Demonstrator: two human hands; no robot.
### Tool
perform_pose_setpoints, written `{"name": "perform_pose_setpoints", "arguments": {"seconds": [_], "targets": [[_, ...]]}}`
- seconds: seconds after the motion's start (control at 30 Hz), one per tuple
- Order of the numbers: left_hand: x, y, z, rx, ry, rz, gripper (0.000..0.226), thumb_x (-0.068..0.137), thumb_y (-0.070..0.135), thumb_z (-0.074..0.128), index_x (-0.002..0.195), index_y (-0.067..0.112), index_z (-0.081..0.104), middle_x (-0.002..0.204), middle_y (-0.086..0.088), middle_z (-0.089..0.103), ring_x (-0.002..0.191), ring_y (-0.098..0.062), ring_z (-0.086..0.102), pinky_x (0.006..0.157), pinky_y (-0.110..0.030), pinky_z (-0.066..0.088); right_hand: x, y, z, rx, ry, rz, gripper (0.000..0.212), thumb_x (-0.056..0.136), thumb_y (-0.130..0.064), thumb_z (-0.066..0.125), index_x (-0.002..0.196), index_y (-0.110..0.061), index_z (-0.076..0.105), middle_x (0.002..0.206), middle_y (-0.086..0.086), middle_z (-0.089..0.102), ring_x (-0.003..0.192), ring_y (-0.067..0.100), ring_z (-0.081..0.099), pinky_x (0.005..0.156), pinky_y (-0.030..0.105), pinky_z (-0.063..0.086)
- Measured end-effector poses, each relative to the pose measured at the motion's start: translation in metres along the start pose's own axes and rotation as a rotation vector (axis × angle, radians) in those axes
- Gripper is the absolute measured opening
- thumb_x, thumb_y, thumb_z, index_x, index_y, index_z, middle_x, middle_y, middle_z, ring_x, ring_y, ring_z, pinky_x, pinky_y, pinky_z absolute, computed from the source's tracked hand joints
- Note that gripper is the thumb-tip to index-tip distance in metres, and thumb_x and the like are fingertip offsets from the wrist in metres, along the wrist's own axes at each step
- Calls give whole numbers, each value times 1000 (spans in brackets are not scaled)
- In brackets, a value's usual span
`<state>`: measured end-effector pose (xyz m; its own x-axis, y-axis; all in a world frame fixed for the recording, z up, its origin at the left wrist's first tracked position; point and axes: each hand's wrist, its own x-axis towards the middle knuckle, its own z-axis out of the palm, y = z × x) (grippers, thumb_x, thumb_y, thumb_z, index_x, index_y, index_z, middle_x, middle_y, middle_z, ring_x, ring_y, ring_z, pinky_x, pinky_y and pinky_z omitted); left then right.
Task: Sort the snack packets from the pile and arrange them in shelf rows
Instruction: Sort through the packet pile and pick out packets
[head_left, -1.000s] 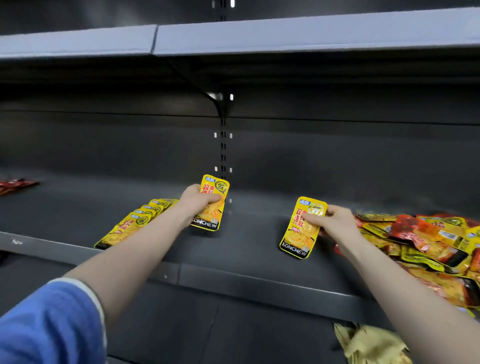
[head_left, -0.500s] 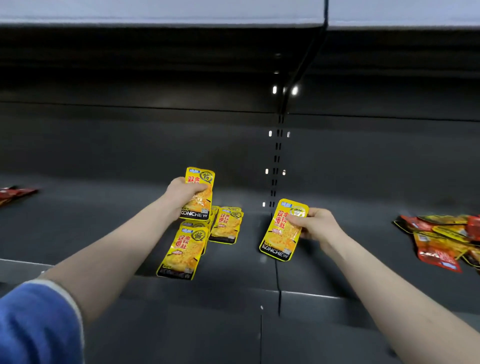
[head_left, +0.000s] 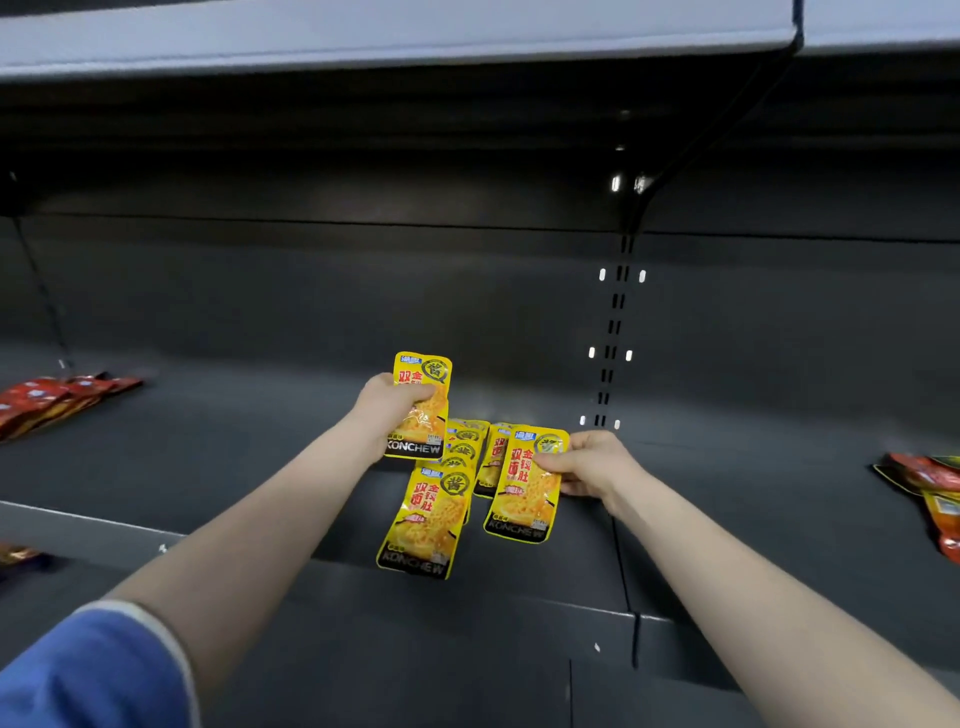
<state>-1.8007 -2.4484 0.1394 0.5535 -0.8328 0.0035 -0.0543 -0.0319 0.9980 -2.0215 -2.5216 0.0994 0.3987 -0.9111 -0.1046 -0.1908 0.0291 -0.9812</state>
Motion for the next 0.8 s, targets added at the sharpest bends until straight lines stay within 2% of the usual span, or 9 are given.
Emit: {"name": "perform_pose_setpoints", "arguments": {"seconds": [0.17, 0.3, 0.4, 0.5, 0.67, 0.8], "targets": [[14, 0, -6, 20, -47, 5, 24, 87, 10, 65, 109, 3, 57, 94, -14, 66, 75, -26, 64, 84, -42, 52, 8, -4, 15, -59, 74, 8, 19, 78, -7, 74, 68, -12, 59, 65, 0, 62, 55, 7, 55, 43, 12, 42], [27, 0, -13, 29, -80, 7, 24, 87, 11, 64, 108, 2, 57, 96, -16, 66, 79, -29, 64, 89, -46, 52, 17, -2, 23, -150, 125, 19, 25, 78, -7, 74, 63, -12, 56, 59, 2, 52, 50, 10, 39, 40, 14, 31], [38, -1, -17, 41, -88, 14, 18, 88, 12, 63, 103, 4, 56, 96, -16, 66, 82, -30, 64, 90, -47, 51, 24, 2, 27, -310, 181, 28, 30, 77, -15, 77, 60, -11, 51, 55, 2, 50, 47, 11, 40, 41, 17, 34], [45, -3, -17, 29, -110, 10, 13, 89, 10, 61, 101, 5, 56, 95, -17, 64, 76, -28, 63, 87, -46, 51, 27, 3, 29, -413, 212, 28, 32, 76, -21, 78, 62, -11, 51, 56, 1, 54, 47, 11, 48, 43, 17, 41], [52, -9, -15, 16, -149, -16, 13, 89, 10, 61, 99, 5, 56, 94, -16, 65, 74, -27, 63, 85, -45, 52, 31, 4, 30, -455, 255, 24, 31, 72, -20, 81, 58, -12, 54, 54, 1, 54, 47, 10, 48, 48, 20, 44], [52, -12, -14, 20, -182, -16, 7, 89, 9, 61, 94, 6, 57, 96, -17, 64, 76, -28, 63, 85, -44, 52, 34, 6, 29, -449, 281, 24, 31, 71, -17, 81, 54, -11, 55, 51, 2, 52, 44, 11, 43, 48, 22, 38]]}}
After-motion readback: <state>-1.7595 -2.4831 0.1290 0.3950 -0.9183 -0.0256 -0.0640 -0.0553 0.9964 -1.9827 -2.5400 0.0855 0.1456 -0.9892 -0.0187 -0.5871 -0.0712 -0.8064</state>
